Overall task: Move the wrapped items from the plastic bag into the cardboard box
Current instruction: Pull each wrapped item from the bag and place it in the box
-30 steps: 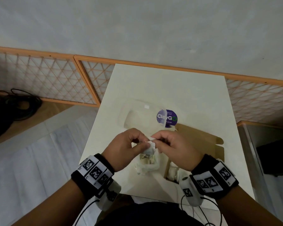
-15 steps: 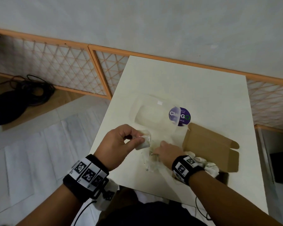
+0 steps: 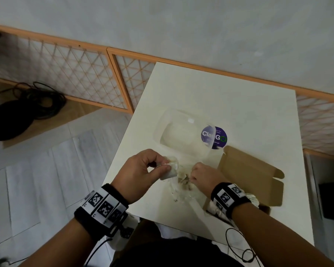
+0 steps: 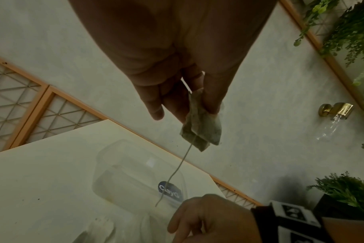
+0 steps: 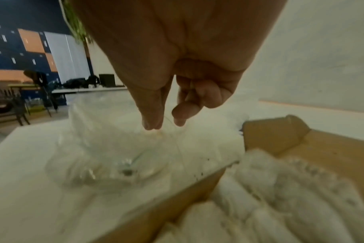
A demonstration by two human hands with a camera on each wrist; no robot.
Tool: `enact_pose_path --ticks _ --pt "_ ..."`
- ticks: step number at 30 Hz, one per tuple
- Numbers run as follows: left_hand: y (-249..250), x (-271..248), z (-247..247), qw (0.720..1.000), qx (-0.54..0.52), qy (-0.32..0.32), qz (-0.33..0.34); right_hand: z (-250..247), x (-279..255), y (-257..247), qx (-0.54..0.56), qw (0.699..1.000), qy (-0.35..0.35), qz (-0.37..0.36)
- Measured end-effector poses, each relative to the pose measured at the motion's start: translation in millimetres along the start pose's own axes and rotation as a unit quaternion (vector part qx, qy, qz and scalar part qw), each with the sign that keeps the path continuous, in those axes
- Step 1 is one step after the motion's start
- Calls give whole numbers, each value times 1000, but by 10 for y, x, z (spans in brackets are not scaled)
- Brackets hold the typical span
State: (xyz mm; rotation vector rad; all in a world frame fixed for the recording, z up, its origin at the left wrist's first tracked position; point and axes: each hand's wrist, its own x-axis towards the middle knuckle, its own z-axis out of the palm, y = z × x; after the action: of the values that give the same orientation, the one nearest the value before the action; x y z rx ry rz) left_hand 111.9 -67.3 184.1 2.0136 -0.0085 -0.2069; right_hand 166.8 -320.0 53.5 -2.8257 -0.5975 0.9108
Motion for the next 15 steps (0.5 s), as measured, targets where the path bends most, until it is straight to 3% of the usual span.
enact_pose_path --ticks 9,15 --pt "36 165 47 999 42 -22 20 -445 -506 128 103 988 109 -21" --pt "44 264 119 998 36 -52 5 -642 -766 184 202 965 164 -37"
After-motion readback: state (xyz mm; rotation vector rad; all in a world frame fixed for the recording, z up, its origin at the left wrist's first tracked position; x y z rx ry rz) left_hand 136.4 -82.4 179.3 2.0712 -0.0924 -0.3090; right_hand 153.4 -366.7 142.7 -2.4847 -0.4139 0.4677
